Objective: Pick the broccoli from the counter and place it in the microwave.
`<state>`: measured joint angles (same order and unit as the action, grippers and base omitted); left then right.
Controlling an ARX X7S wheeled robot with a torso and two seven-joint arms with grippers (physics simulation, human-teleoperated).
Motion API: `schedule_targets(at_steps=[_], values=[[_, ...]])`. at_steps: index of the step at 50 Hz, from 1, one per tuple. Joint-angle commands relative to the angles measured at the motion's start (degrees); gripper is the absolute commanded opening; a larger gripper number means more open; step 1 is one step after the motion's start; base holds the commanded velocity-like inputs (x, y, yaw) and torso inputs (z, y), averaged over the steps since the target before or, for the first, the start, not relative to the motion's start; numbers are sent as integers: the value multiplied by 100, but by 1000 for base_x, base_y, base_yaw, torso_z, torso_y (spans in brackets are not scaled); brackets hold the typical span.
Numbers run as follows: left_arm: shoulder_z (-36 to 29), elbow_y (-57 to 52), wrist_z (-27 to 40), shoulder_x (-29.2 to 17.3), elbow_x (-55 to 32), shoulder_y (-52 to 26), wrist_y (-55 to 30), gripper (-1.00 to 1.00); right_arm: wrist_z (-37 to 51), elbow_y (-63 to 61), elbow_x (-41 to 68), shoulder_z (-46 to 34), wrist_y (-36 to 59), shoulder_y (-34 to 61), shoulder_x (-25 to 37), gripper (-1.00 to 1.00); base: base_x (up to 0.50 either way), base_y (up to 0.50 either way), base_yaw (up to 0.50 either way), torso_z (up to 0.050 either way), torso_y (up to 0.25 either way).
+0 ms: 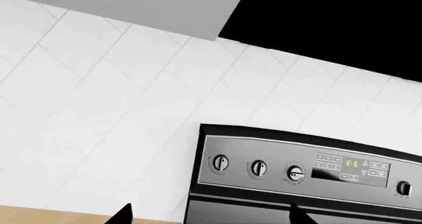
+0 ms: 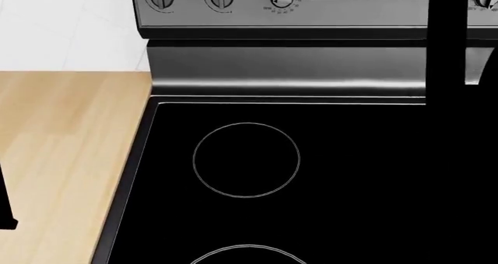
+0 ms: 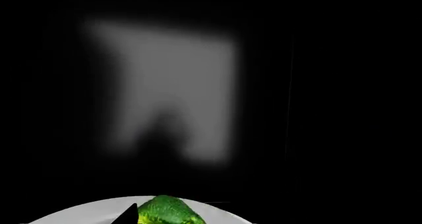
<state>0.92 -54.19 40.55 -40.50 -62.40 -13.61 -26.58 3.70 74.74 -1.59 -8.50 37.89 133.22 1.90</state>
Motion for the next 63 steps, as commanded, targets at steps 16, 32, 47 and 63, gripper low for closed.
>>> schedule_targets(at_steps=[16,32,47,63], values=[[-74,26,44,-39,-41,-123,2,100,-717,-2879,-554,441,1519,-35,-95,100,0,0,0,0,0],[-96,16,38,-109,-85,-125,-2,100,-1215,-8678,-433,322,5111,-1166,220,100,0,0,0,0,0],[-88,128,-69,-172,-115,-143,40,100,-9368,-9650,-8916,182,5211,-1788,-190,100,0,0,0,0,0],[-187,122,-5,-151,-117,-238,1,100,-9369,-10640,-8740,492,5211,-3070,-190,100,0,0,0,0,0]])
